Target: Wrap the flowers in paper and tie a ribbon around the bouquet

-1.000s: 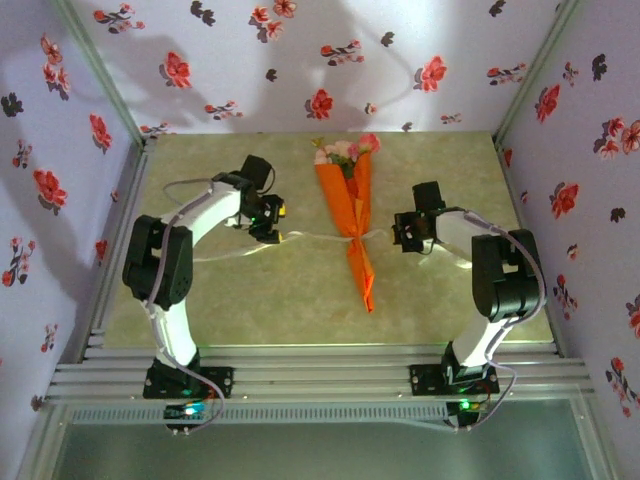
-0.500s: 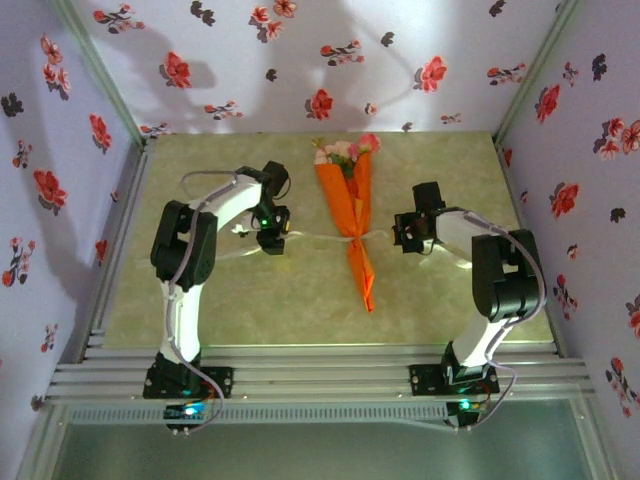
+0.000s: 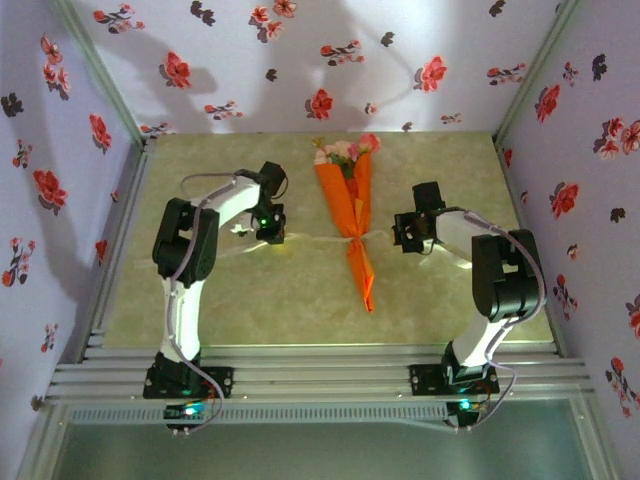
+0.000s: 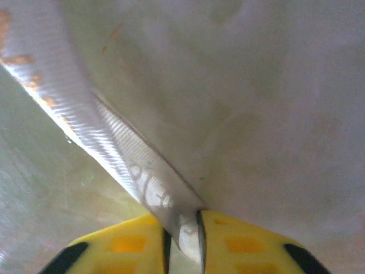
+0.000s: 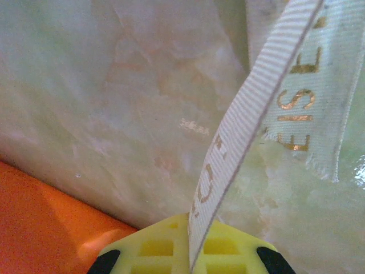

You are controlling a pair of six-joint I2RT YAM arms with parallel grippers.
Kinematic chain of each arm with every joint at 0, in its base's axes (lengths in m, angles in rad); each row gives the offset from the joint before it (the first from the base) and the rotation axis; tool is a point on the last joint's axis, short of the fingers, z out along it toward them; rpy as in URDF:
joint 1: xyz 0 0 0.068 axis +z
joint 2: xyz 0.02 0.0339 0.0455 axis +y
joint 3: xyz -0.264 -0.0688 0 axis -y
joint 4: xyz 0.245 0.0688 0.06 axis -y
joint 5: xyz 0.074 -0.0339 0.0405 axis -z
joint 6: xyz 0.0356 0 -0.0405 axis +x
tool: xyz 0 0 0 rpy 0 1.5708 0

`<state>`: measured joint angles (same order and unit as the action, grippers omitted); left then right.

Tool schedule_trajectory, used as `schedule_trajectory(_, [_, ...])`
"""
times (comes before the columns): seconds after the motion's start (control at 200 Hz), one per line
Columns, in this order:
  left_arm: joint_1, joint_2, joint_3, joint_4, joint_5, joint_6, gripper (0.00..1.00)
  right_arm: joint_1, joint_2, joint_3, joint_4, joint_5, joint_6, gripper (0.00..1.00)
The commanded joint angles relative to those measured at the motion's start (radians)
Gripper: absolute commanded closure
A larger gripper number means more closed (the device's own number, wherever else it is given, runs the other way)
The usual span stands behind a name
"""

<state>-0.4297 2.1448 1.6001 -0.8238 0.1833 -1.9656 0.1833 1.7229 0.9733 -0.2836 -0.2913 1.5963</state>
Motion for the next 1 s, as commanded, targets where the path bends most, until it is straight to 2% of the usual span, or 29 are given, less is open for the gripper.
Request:
schedule_trajectory(0.0, [0.019,-0.019,-0.062,0.092,-0.072,-0.001,1.0,0.008,0.017,-0.005,0.005,0.012,-0.018,1.0])
schedule_trajectory(0.195, [0.003,-0.126,-0.081,0.148,-0.057,0.085,1.0,0.011,0.016,0.007,0.001,0.011,-0.033,1.0])
schedule_trajectory(0.365, [-0.041,-0.246,-0.187,0.269,0.034,0.082,1.0,0.011,0.022,0.038,-0.028,-0.001,-0.076,1.0])
schedule_trajectory(0.51, [-0.099,-0.314,-0.19,0.33,0.074,0.078,1.0,0.011,0.03,0.082,-0.084,-0.001,-0.131,1.0])
schedule_trajectory(0.705, [-0.189,-0.341,-0.119,0.355,0.102,0.078,1.0,0.013,0.055,0.119,-0.127,-0.026,-0.183,1.0])
schedule_trajectory(0.995, [-0.295,-0.32,-0.065,0.458,0.127,0.001,1.0,0.017,0.084,0.141,-0.154,-0.058,-0.235,1.0])
